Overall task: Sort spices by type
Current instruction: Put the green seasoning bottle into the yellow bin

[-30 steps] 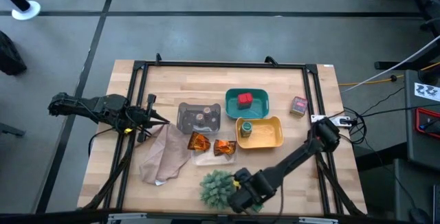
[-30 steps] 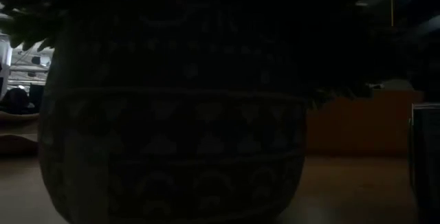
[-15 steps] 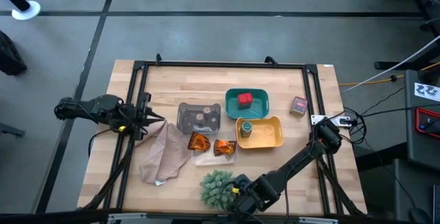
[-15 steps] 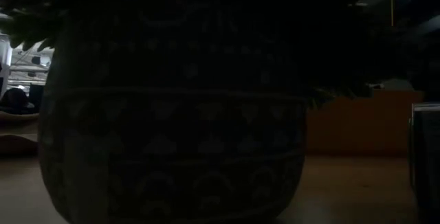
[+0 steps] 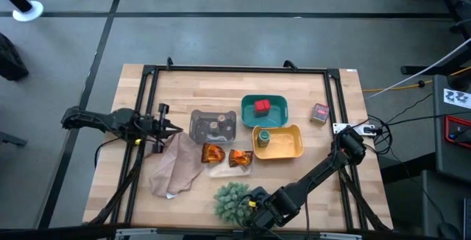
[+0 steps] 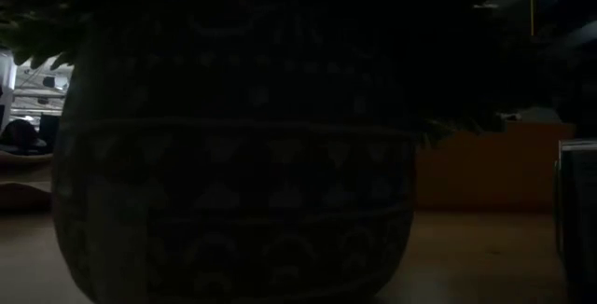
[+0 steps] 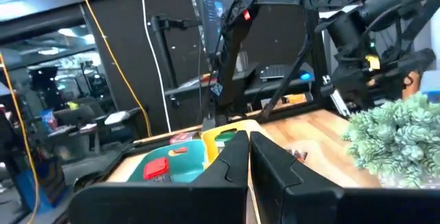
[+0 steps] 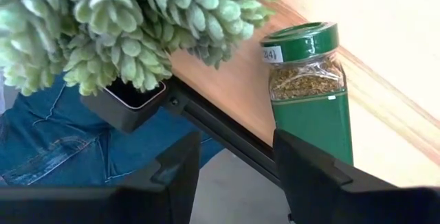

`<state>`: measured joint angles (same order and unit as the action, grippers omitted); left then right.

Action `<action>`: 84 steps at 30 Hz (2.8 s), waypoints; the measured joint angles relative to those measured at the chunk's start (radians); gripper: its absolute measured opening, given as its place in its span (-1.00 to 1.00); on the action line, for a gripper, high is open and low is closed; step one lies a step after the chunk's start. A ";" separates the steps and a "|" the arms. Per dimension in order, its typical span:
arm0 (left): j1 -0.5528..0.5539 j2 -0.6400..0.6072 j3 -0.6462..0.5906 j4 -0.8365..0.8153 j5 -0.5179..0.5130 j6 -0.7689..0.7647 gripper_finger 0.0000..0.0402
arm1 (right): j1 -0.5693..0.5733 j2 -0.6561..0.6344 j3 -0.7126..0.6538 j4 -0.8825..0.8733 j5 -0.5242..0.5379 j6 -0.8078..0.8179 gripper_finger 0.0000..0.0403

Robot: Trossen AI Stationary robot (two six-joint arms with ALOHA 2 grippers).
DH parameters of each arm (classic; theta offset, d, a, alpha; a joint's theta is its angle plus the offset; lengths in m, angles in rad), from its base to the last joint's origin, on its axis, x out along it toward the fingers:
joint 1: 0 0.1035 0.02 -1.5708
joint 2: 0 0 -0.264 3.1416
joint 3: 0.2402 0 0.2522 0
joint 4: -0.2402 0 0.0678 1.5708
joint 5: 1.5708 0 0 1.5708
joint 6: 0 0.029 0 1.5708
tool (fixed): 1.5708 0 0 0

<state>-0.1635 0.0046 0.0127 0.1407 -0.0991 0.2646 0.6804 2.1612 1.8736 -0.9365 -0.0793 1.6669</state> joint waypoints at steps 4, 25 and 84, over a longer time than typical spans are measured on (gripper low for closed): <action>0.001 0.000 -0.003 -0.049 0.002 0.029 -1.00 | 0.000 0.000 0.000 0.002 0.007 0.000 -0.09; 0.001 0.004 -0.002 -0.120 0.008 0.028 -1.00 | 0.000 0.000 0.000 -0.015 0.026 0.002 -0.09; 0.001 0.004 -0.002 -0.121 0.010 0.029 -1.00 | 0.001 0.108 -0.005 -0.139 0.009 -0.102 0.86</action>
<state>-0.1627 0.0090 0.0109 0.0196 -0.0891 0.2933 0.6811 2.2696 1.8690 -1.0758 -0.0708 1.5650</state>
